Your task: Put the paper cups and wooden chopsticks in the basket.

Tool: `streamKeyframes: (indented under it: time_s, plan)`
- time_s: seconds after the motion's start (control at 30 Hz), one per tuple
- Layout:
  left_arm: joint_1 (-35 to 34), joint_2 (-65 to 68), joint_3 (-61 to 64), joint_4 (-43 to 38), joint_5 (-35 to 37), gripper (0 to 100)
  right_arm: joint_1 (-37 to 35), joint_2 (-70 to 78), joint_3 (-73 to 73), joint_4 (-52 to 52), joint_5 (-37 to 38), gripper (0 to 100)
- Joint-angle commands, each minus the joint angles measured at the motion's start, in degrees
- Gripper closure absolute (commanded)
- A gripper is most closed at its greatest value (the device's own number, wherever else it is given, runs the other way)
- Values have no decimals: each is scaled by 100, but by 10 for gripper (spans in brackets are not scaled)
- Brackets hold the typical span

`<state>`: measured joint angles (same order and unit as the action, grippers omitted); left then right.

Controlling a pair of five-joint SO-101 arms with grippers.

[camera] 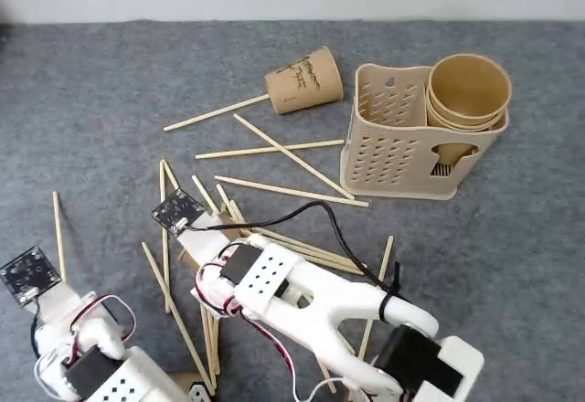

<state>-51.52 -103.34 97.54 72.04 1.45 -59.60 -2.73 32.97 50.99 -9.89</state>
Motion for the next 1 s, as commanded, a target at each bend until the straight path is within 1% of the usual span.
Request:
streamKeyframes:
  time_s: [0.0, 0.1, 0.13, 0.2, 0.33, 0.4, 0.6, 0.7, 0.8, 0.9, 0.97]
  plan:
    - [-18, -88, -110, 26, -9, 986, 66, -75, -290, 13, 9, 620]
    - [-18, -88, -110, 26, -9, 986, 171, -312, -299, 242, 237, 624]
    - [-18, -88, -110, 26, -9, 986, 189, -435, -299, 321, 325, 640]
    - [-18, -88, -110, 26, -9, 986, 207, -708, -299, 435, 431, 707]
    - [-18, -88, -110, 26, 0, 986, 207, -1191, -290, 541, 668, 873]
    - [-18, -88, -110, 26, 0, 986, 215, -1402, -290, 611, 835, 904]
    - [-18, -88, -110, 26, 0, 986, 233, -2255, -290, 1191, 949, 853]
    - [-18, -88, -110, 26, 0, 986, 444, -2932, -290, 1481, 958, 839]
    - [-18, -88, -110, 26, 0, 986, 892, -3688, -290, 1701, 1055, 838]
    - [-18, -88, -110, 26, 0, 986, 1516, -4479, -290, 1824, 1591, 839]
    - [-18, -88, -110, 26, 0, 986, 2062, -5015, -290, 1789, 1846, 838]
